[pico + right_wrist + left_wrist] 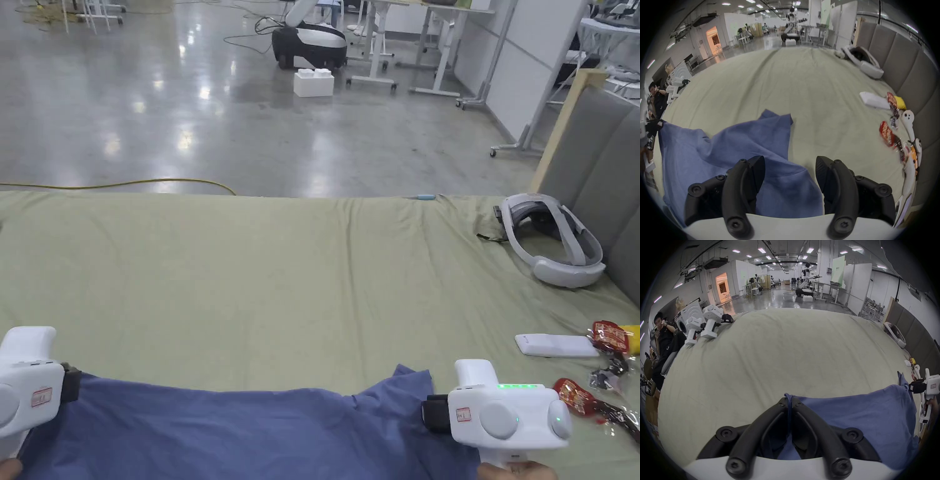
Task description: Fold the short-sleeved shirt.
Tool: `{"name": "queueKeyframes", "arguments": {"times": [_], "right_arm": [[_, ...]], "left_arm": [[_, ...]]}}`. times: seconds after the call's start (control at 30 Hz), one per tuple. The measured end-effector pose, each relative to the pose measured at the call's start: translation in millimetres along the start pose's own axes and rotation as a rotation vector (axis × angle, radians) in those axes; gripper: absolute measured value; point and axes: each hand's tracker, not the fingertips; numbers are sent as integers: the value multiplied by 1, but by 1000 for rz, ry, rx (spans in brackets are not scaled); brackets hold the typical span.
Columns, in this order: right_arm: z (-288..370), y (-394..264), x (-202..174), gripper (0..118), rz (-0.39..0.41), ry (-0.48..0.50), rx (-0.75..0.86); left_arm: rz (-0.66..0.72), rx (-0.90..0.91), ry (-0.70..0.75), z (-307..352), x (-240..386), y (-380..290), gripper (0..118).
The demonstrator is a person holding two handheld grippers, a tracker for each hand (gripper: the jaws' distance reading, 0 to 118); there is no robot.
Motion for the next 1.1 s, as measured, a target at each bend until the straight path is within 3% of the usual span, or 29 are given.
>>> {"name": "queueKeyframes", "arguments": {"times": [0.1, 0.3, 0.43, 0.47, 0.53, 0.7, 0.87, 1.1], "right_arm": [[-22, -3, 0, 72, 10, 2, -103], [-18, -17, 2, 72, -15, -4, -6], [-14, -5, -5, 65, -2, -38, -54], [-15, -3, -9, 54, -7, -58, -48], [-13, -5, -12, 10, 0, -65, 2], [-5, -18, -20, 8, 115, -85, 83], [35, -17, -16, 7, 4, -37, 209], [129, -1, -23, 7, 43, -16, 385]], "left_arm": [[6, 8, -12, 8, -6, -5, 5], [29, 15, -16, 19, -9, -12, 5], [24, 12, -15, 20, -6, -14, 5], [25, 12, -16, 20, -6, -14, 5], [29, 13, -16, 21, -5, -14, 5], [40, 23, -25, 28, -1, -15, 5], [36, 43, -26, 45, 1, -18, 5], [52, 119, -43, 103, -5, -7, 5]]}}
